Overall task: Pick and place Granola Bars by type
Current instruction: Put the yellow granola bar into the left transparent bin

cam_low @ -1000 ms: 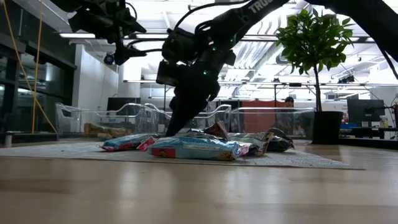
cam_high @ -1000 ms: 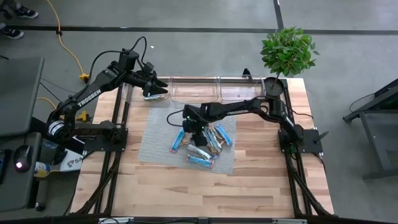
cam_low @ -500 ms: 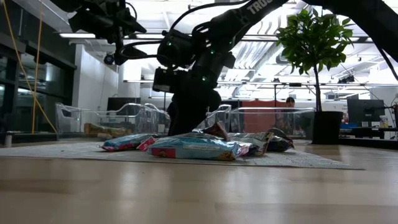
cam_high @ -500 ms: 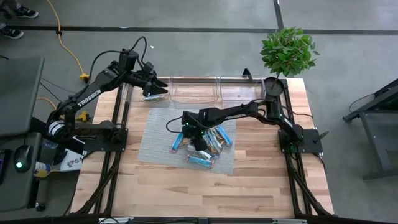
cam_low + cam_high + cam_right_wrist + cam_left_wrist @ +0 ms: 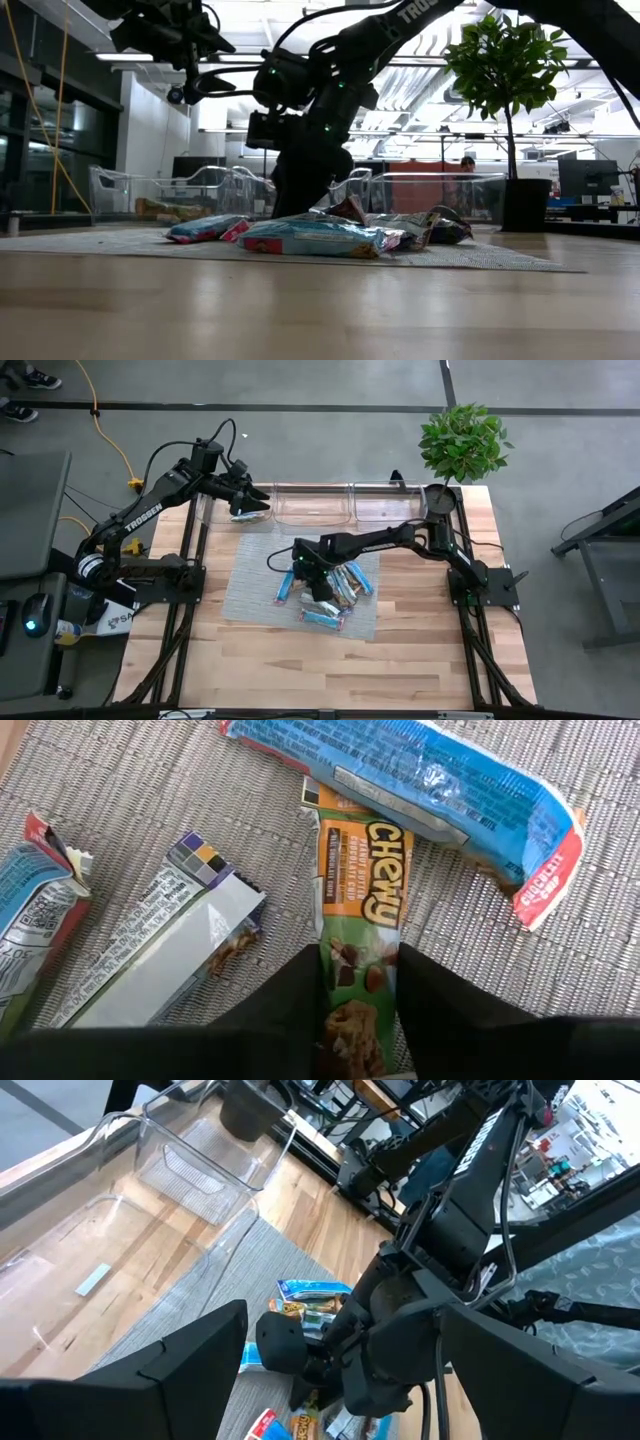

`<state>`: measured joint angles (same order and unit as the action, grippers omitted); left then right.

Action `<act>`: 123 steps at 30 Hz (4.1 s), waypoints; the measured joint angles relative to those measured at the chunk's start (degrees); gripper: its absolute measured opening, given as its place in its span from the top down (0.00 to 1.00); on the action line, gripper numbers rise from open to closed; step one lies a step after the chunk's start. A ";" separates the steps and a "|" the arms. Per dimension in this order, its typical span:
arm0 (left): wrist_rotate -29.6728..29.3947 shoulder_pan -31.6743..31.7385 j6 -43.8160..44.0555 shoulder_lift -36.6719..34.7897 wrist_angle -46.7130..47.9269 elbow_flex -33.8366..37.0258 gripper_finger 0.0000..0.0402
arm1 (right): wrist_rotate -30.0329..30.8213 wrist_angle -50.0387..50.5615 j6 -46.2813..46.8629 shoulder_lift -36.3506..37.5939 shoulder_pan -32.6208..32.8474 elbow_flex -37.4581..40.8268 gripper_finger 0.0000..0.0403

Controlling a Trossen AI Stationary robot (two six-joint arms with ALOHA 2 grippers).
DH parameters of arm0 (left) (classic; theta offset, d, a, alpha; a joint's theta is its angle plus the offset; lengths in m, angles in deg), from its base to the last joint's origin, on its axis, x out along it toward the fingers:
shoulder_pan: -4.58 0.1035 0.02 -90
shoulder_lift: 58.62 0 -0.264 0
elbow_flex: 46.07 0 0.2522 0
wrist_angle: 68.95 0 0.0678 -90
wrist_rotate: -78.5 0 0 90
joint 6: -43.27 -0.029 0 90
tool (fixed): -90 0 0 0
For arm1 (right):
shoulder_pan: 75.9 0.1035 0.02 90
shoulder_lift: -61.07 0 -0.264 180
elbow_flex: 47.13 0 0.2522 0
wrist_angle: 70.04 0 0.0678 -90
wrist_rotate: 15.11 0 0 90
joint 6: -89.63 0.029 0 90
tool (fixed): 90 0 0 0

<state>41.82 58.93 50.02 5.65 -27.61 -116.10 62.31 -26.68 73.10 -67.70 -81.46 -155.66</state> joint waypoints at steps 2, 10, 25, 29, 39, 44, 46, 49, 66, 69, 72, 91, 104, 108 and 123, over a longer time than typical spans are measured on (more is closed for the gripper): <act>0.00 0.00 0.00 0.00 0.02 0.00 0.18 | 0.00 -0.04 0.92 0.00 0.00 0.00 0.75; -0.02 0.00 -0.02 0.00 -0.01 0.00 0.18 | -0.91 -0.75 3.28 0.00 -0.04 0.00 0.80; -0.04 0.00 -0.02 0.00 -0.01 0.00 0.18 | -9.89 -1.53 6.68 0.72 -0.22 0.00 0.81; -0.05 0.00 -0.02 0.00 -0.01 0.00 0.18 | -15.02 -1.83 7.39 2.34 -0.75 0.00 0.81; -0.04 0.00 -0.03 0.02 -0.03 0.00 0.18 | -25.84 -9.03 12.37 5.26 -2.72 0.00 0.81; 0.02 0.00 -0.40 0.07 -0.03 0.00 0.18 | -29.15 -18.68 18.11 6.78 -3.46 0.00 0.81; 0.00 0.00 -0.50 0.07 -0.38 0.00 0.18 | -29.66 -22.38 20.21 7.44 -3.87 -0.02 0.81; 0.04 0.02 -0.86 0.04 -0.64 0.00 0.18 | -29.73 -28.67 23.77 7.73 -4.58 -0.07 0.81; 3.56 10.03 -3.67 -0.77 -1.03 0.00 0.18 | -16.19 -43.20 31.84 8.48 -10.29 -0.07 0.81; 7.72 12.68 -4.21 -1.41 -0.98 0.00 0.18 | -12.37 -46.63 32.93 8.48 -10.89 -0.07 0.81; 9.70 14.69 -4.83 -2.17 -0.73 0.00 0.18 | -8.95 -49.92 33.23 8.48 -11.55 -0.07 0.81; 13.16 12.80 2.45 -2.58 -12.44 0.00 0.18 | 0.14 -50.89 31.96 8.55 -16.23 -6.87 0.81; 1.21 2.89 6.18 -0.07 -19.08 0.00 0.18 | 0.14 -50.44 32.55 8.50 -15.78 -6.91 0.81; -1.66 1.34 5.54 0.91 -21.36 0.00 0.18 | -0.93 -50.38 32.58 8.50 -15.50 -6.91 0.81; -1.22 1.09 5.55 1.11 -24.51 0.00 0.34 | -2.43 -48.30 33.06 8.48 -15.39 -6.91 0.81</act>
<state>40.60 60.02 55.57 6.77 -52.12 -116.10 59.88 -74.98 106.16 -59.22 -96.85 -162.56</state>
